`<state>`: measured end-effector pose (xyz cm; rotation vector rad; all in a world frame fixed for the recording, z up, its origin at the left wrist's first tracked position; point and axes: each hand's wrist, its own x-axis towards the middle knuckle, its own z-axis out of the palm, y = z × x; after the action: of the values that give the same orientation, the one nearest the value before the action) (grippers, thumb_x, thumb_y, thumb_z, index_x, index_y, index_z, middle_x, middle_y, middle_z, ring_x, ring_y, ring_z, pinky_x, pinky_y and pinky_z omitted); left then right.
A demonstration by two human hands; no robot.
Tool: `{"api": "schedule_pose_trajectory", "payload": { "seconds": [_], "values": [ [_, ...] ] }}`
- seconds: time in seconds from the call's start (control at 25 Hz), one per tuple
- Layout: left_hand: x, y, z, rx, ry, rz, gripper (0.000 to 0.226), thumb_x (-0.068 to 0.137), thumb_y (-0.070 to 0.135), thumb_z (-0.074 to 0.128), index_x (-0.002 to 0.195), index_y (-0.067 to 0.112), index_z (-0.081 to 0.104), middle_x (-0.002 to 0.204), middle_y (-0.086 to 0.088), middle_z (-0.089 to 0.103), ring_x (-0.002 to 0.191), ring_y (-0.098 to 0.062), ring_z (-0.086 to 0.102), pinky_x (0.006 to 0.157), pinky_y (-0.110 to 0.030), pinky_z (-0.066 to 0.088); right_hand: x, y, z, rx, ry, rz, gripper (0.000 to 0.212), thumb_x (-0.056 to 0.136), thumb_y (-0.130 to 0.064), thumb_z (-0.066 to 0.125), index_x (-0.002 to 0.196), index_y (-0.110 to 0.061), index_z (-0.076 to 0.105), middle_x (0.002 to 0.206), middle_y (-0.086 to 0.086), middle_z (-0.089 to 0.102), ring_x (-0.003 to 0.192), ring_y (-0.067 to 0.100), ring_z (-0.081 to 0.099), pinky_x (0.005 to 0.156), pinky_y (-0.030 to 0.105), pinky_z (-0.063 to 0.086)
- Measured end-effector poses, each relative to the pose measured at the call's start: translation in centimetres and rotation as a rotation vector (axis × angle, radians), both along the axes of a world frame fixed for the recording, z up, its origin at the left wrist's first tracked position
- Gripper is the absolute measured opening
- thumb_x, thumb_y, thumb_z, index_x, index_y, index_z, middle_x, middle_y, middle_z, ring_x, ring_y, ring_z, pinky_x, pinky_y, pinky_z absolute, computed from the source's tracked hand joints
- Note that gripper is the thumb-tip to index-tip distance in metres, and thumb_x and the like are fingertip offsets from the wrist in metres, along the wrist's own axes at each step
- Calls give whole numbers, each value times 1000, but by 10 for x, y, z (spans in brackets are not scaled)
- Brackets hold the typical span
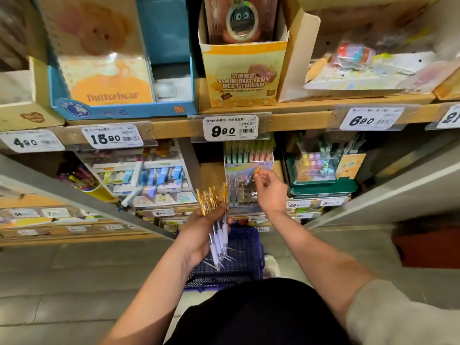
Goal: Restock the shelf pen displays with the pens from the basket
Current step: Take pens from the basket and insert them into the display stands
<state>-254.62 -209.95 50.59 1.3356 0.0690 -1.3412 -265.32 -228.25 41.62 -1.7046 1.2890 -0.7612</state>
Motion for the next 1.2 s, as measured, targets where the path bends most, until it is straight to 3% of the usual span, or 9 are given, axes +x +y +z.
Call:
{"api": "schedule_pose_trajectory", "payload": {
  "seconds": [0.08, 0.2, 0.4, 0.68, 0.8, 0.88, 0.96, 1.08, 1.2],
  "values": [
    [1, 2, 0, -4, 12, 21, 57, 75, 22, 82, 124, -1, 65, 89, -13, 75, 75, -22, 73, 70, -32, 60, 3, -4, -5, -21, 53, 49, 11, 96, -18, 67, 106, -16, 72, 84, -18, 68, 75, -7, 62, 77, 7, 47],
    [5, 2, 0, -7, 34, 35, 60, 75, 21, 82, 127, -2, 64, 86, -10, 75, 75, -21, 73, 66, -30, 59, 7, -9, -11, -75, 171, 165, 14, 97, -19, 64, 107, -14, 72, 93, -1, 74, 81, 11, 67, 78, 23, 53],
    [11, -2, -2, 11, 30, 13, 60, 77, 22, 83, 128, -2, 62, 88, -11, 75, 77, -21, 73, 65, -30, 58, 15, -14, -17, -83, 432, 302, 15, 99, -22, 58, 105, -14, 69, 94, 8, 73, 83, 26, 68, 76, 39, 57],
    [15, -14, -2, 0, 33, -21, 44, 77, 24, 84, 114, 6, 69, 88, -9, 76, 77, -20, 74, 66, -30, 58, 23, -15, -7, 76, 604, 298, 14, 97, -15, 59, 96, -14, 72, 87, 7, 71, 83, 25, 68, 76, 31, 55],
    [14, -19, -2, -7, 18, -40, 39, 77, 24, 83, 110, 8, 71, 89, -7, 77, 78, -20, 74, 67, -29, 58, 14, -6, 17, 185, 477, 256, 17, 97, -25, 63, 86, -19, 75, 85, -5, 71, 80, 14, 64, 74, 21, 48],
    [13, -22, -2, -13, -12, -61, 38, 77, 25, 82, 110, 8, 72, 93, -8, 78, 81, -19, 74, 75, -31, 58, 5, 11, 41, 361, 167, 299, 24, 97, -36, 63, 85, -19, 74, 78, -6, 74, 76, 15, 69, 72, 23, 54],
    [11, -24, -4, -32, -50, -95, 42, 78, 26, 80, 115, 8, 71, 103, -10, 78, 89, -19, 74, 90, -36, 55, -1, 27, 64, 634, -149, 335, 24, 93, -41, 69, 94, -18, 75, 88, 0, 77, 81, 19, 75, 75, 27, 61],
    [7, -28, -7, -52, -81, -151, 44, 81, 28, 78, 120, 8, 71, 110, -12, 77, 96, -21, 72, 98, -37, 53, -6, 36, 78, 708, -218, 365, 16, 89, -28, 75, 101, -17, 76, 101, 7, 77, 85, 18, 74, 81, 26, 60],
    [2, -33, -9, -20, -71, -128, 43, 80, 31, 79, 116, 9, 72, 109, -9, 78, 96, -21, 71, 95, -37, 53, -12, 35, 83, 720, -340, 247, 10, 92, -15, 72, 99, -10, 75, 94, 11, 76, 77, 14, 71, 75, 24, 60]
  ]
}}
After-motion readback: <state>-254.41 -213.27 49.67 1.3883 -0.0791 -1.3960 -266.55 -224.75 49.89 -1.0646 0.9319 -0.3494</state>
